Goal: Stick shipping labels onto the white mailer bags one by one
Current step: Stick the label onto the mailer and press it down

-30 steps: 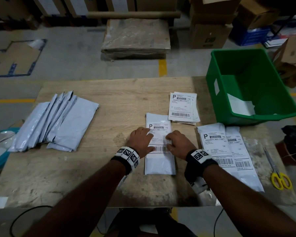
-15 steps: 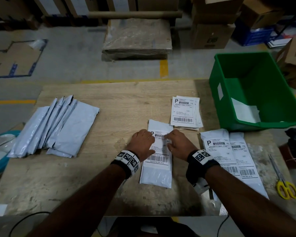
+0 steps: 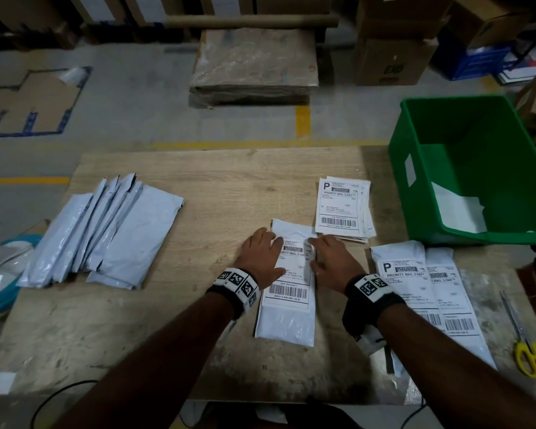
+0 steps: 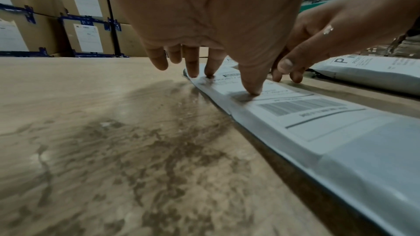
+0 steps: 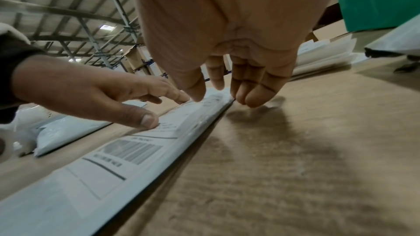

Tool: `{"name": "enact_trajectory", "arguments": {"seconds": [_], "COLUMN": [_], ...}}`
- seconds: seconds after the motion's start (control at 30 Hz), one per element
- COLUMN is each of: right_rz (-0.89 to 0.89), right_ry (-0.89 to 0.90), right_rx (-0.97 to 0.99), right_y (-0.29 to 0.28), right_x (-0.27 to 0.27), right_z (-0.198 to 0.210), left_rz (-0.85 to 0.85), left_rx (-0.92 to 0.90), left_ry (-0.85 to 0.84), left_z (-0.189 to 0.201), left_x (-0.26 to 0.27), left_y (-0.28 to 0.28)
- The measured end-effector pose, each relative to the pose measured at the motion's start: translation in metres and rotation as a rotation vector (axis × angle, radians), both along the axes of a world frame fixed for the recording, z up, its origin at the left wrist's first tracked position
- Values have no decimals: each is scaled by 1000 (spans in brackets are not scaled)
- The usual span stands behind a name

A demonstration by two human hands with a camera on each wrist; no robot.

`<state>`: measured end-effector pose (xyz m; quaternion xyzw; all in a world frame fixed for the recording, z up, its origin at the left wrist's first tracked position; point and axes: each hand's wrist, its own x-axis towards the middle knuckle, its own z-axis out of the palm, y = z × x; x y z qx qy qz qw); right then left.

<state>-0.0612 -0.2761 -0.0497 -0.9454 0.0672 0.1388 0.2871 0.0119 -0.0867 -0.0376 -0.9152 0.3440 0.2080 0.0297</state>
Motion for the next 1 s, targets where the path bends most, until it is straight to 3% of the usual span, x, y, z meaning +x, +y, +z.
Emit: {"name": "enact_trajectory", "arguments": {"seconds": [0.27,0.57,0.77,1.0], "right_rz": [41,19,103,83], "right_ry": [124,90,140,175], "right_rx": [-67,-41,-162,-167], "right_y": [-2,4,16,20], "right_x": [4,-7,-24,-45], "right_z": [-4,0,5,7], "left_rz": [27,-81,-33,-40], "left_rx": [36,102,61,-2], "left_ry": [52,54,123,110], "left_z": [-1,-3,-6,-11], "left_x": [2,-11,-17,-18], "left_y": [14,42,45,48]}}
